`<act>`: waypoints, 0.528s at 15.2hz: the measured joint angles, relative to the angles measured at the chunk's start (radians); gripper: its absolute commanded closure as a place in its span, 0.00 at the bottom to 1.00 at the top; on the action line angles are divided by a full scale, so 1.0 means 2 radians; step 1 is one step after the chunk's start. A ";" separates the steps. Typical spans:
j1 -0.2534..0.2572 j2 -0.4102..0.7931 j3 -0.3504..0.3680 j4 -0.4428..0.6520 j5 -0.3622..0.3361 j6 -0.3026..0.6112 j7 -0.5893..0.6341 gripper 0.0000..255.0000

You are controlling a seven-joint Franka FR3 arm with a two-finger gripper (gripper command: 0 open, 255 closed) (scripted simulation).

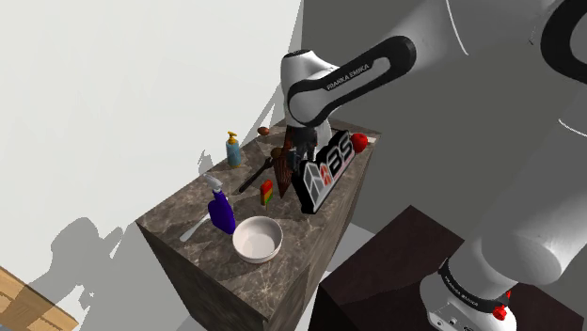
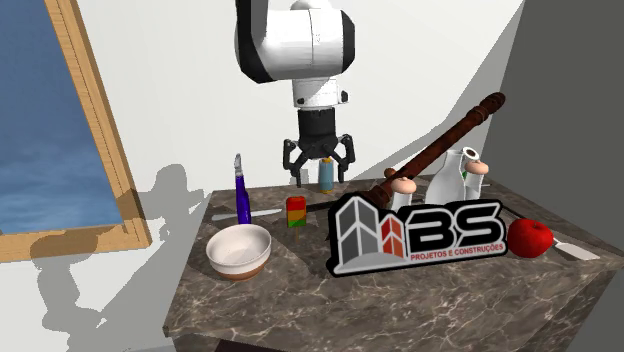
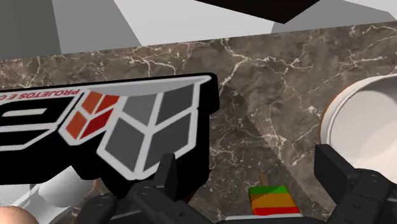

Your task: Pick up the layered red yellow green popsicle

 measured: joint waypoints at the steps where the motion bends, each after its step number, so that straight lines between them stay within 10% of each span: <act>1: 0.002 0.016 0.002 0.010 -0.002 0.006 0.002 0.00; 8: 0.023 0.149 0.010 0.120 -0.019 0.033 0.016 0.00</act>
